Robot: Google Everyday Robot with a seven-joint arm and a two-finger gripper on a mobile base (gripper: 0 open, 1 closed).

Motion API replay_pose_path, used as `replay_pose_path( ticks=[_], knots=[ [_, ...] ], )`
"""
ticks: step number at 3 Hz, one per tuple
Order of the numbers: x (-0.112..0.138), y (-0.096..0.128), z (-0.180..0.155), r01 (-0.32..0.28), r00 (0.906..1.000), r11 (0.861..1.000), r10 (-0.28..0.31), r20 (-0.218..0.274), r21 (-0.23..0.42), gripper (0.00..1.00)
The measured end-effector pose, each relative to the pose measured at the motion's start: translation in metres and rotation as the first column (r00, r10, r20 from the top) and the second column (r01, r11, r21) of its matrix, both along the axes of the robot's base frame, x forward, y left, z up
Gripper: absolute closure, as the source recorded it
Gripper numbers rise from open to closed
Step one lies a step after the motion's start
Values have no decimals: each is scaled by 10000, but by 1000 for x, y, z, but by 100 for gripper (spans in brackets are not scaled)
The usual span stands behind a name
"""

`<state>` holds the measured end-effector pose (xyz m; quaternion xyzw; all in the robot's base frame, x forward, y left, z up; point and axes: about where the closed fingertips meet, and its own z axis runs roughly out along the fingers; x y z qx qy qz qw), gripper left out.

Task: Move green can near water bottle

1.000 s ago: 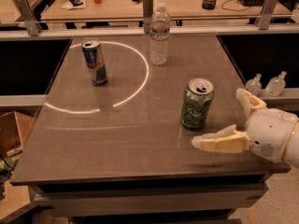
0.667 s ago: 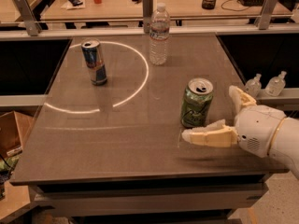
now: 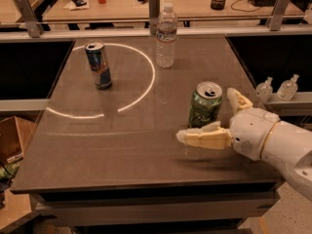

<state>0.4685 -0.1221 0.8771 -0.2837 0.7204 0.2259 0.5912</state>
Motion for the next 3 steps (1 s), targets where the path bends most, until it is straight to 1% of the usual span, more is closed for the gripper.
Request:
replay_pose_path(
  ticks=[1,2,3],
  knots=[
    [4,8,-1,-112,9999,9998,111,50,169,16],
    [8,14,-1,-280,9995,9992,275,177,277,39],
    [10,14,1,-415,9987,9987,407,309,281,62]
  ],
)
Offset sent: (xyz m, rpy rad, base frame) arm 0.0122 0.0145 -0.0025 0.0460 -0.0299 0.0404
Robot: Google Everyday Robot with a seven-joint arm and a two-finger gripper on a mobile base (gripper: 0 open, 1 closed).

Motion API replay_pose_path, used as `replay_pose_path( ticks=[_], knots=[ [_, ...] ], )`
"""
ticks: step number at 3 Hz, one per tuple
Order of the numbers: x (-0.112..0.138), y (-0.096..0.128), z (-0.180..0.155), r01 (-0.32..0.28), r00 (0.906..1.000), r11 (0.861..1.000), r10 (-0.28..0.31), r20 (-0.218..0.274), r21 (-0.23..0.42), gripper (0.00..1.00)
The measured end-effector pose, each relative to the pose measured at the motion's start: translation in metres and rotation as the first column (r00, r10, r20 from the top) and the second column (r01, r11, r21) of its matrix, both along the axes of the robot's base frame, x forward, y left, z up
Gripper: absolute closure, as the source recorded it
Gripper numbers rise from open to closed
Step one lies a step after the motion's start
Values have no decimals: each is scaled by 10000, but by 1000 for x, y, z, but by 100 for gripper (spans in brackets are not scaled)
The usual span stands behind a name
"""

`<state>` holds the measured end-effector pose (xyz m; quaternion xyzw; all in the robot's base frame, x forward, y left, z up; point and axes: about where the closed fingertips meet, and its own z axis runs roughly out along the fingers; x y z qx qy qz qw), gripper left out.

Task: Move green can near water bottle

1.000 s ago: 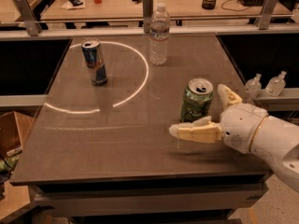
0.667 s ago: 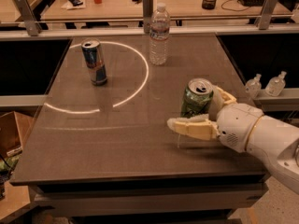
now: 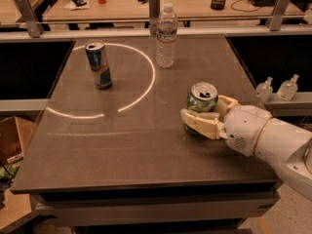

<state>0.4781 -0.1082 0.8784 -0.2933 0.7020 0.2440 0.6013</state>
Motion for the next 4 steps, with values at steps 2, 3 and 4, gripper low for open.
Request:
replay_pose_path(
  ticks=[2,3,4],
  knots=[
    [-6,-4,9,-503,9986,9986,500,-152,-182,100],
    [-4,-1,9,-361,9993,9992,359,-110,-188,100],
    [24,4,14,21,9989,9999,-14,461,-154,100]
  ],
)
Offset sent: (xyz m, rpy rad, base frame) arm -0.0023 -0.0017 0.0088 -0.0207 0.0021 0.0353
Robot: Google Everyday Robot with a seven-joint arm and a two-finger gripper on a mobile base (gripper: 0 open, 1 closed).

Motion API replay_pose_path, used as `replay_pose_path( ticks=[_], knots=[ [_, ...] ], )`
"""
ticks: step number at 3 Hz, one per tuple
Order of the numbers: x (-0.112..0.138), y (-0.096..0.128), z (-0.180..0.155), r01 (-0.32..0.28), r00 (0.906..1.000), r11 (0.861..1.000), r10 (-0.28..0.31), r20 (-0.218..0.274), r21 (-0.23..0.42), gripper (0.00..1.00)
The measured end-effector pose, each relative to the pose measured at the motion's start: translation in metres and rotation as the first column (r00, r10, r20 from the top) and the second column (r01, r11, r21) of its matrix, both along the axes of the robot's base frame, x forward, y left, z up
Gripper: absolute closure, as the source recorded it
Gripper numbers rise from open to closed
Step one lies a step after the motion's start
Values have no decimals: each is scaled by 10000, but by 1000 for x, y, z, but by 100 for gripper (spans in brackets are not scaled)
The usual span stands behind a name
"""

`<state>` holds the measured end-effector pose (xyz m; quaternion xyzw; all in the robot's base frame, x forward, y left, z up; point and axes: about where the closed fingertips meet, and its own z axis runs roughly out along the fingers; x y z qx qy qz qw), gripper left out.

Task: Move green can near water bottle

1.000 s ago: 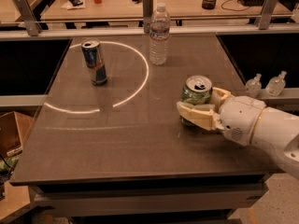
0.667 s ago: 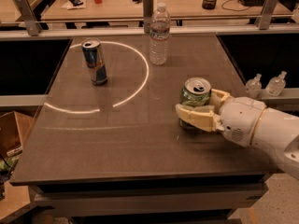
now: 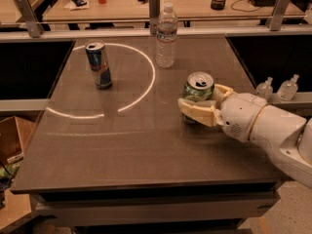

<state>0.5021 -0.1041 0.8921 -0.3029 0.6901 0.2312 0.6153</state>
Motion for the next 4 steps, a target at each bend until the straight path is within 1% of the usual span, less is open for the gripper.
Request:
replay_pose_path(
  ticks=[1,2,3,4],
  knots=[
    [46,-13,4,1028,9924,9944,-1008,711,-256,100],
    [95,-39,15,2263,9659,9722,-2160,1431,-596,100],
    [132,-53,26,2968,9449,9523,-2820,1663,-713,100],
    [170,-66,24,3389,9369,9404,-3347,1007,-276,100]
  ],
)
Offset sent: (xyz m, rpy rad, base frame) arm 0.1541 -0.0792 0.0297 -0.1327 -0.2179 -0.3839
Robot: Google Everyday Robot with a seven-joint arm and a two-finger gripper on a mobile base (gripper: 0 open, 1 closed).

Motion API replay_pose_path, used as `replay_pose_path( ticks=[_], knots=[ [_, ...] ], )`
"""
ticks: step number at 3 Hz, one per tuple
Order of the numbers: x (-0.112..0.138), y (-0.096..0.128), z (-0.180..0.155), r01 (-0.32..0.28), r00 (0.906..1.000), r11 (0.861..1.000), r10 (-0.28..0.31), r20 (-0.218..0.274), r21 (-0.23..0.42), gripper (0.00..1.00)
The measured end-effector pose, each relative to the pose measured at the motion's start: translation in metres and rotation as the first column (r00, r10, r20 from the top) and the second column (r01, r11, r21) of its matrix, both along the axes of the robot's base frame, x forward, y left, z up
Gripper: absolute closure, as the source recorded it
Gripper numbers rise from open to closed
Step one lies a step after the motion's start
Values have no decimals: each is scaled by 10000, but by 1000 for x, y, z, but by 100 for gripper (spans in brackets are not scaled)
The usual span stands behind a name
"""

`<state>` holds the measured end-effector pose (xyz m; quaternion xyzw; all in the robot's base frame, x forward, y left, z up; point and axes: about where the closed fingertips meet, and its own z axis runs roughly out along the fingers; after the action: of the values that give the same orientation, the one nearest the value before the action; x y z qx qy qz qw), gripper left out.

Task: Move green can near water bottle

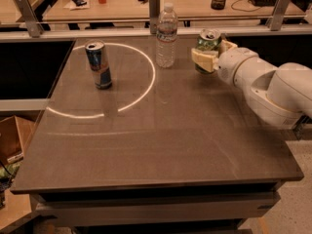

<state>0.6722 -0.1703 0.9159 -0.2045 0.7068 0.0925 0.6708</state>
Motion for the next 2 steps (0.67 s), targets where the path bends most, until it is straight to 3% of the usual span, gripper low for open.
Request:
replay_pose_path(
  ticks=[2],
  knots=[
    [54,4,-11,306,9961,9905,-192,-858,1339,100]
  ],
)
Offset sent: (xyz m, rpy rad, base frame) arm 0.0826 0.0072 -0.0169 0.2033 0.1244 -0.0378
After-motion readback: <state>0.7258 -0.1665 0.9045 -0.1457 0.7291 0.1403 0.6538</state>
